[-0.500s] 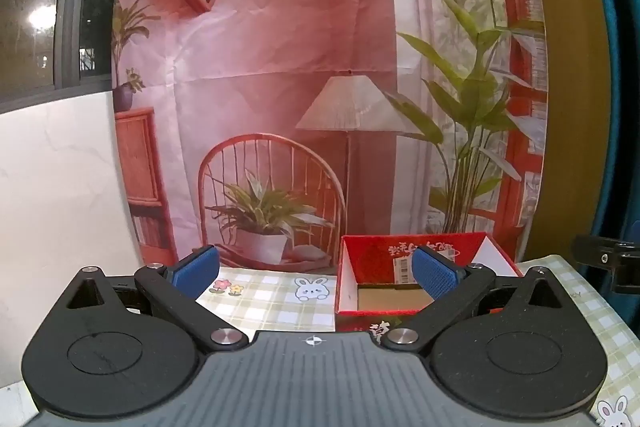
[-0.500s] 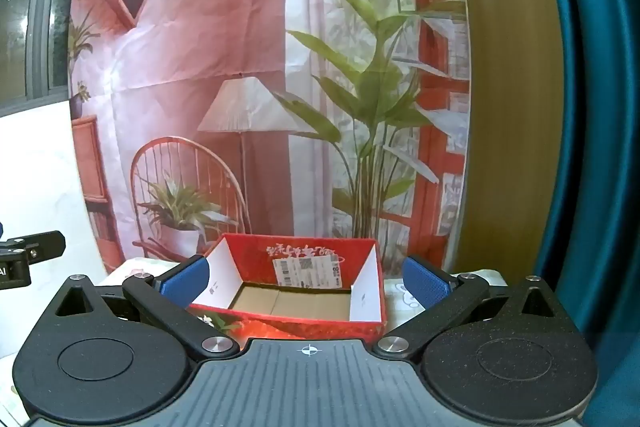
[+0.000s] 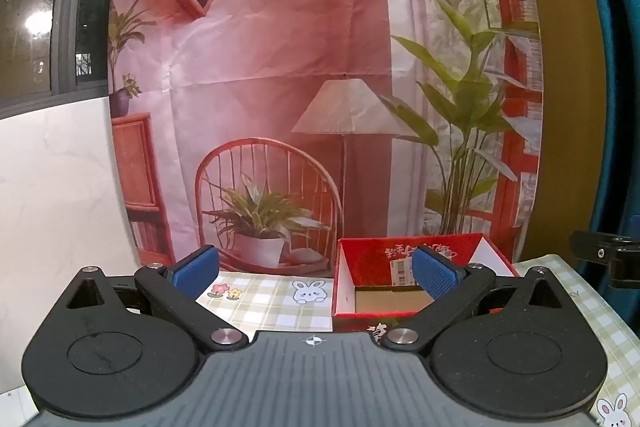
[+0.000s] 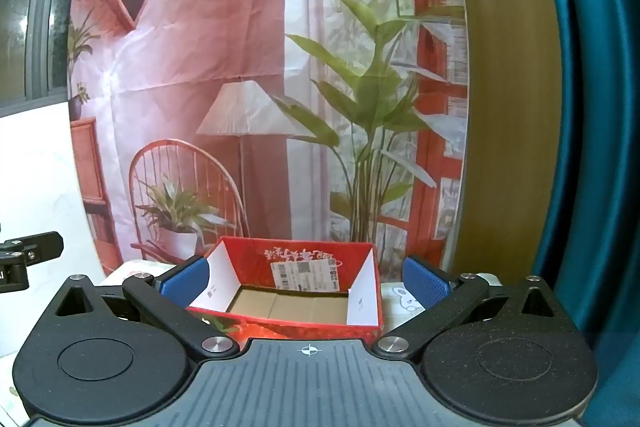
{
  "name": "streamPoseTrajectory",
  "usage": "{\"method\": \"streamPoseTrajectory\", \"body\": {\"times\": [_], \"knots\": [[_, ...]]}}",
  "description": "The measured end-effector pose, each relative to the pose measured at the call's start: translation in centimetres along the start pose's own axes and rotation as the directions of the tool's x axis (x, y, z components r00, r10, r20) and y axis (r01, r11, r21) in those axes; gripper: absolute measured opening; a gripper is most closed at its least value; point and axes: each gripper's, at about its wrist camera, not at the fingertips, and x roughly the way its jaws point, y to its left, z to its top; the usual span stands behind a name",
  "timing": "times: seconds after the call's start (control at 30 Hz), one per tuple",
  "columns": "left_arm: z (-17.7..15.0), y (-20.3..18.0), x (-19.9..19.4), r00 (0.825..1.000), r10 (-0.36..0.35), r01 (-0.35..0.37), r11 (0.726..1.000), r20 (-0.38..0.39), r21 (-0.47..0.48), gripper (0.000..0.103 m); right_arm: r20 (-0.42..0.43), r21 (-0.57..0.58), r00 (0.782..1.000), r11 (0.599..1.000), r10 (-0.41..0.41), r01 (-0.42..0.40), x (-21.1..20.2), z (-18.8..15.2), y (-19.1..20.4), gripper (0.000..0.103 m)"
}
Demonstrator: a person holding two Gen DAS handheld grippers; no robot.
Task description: Organize soft objects
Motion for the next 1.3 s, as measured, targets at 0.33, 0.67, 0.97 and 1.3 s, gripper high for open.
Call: {"method": "streamPoseTrajectory", "body": {"times": [0.33, 0.67, 0.97, 1.3], "knots": [[-0.05, 0.07, -0.20, 1.000, -0.003, 0.003, 1.000, 0.007, 0.005, 0.103, 0.004, -0.006, 1.000, 1.000, -0.002, 0.002, -0.54, 0.50, -0.08, 0.103], [0.06, -0.04, -0.22, 1.000, -0.002, 0.002, 1.000, 0.008, 0.005, 0.103, 0.005, -0.008, 1.000, 1.000, -0.003, 0.003, -0.57, 0.53, -0.01, 0.103], [0.13, 0.00, -0.33, 1.000, -0.008, 0.008, 1.000, 0.010, 0.005, 0.103, 0.005, -0.010, 1.000, 1.000, -0.004, 0.004, -0.59, 0.51, 0.00, 0.103], [-0.15, -0.17, -0.40, 1.000, -0.010, 0.010, 1.000, 0.012, 0.005, 0.103, 0.006, -0.012, 1.000, 1.000, -0.006, 0.006, -0.65, 0.27, -0.20, 0.103]]}}
